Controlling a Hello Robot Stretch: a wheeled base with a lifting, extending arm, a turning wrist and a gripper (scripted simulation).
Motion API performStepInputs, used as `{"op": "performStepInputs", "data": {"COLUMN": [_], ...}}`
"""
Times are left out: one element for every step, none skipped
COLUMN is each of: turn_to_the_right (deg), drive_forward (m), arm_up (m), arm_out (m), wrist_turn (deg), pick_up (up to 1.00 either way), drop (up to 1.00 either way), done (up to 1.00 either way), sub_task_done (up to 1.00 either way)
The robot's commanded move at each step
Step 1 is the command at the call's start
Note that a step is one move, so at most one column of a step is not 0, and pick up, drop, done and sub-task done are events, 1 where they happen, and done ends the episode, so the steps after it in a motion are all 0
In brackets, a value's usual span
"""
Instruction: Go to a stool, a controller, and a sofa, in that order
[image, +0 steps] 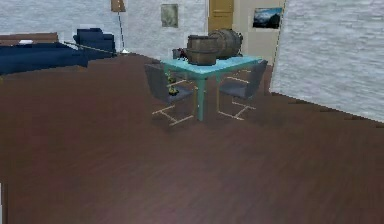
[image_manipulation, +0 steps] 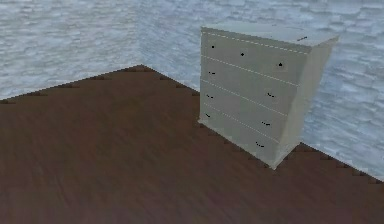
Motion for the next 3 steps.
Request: {"op": "performStepInputs", "data": {"turn_to_the_right": [-24.0, 0.0, 0.0], "drive_forward": [0.0, 1.0, 1.0], "arm_up": [0.0, 0.0, 0.0], "arm_out": [0.0, 0.0, 0.0], "wrist_turn": [0.0, 0.0, 0.0], "pick_up": [0.0, 0.0, 0.0], "drop": [0.0, 0.0, 0.0], "done": [0.0, 0.0, 0.0], "sub_task_done": [0.0, 0.0, 0.0]}}
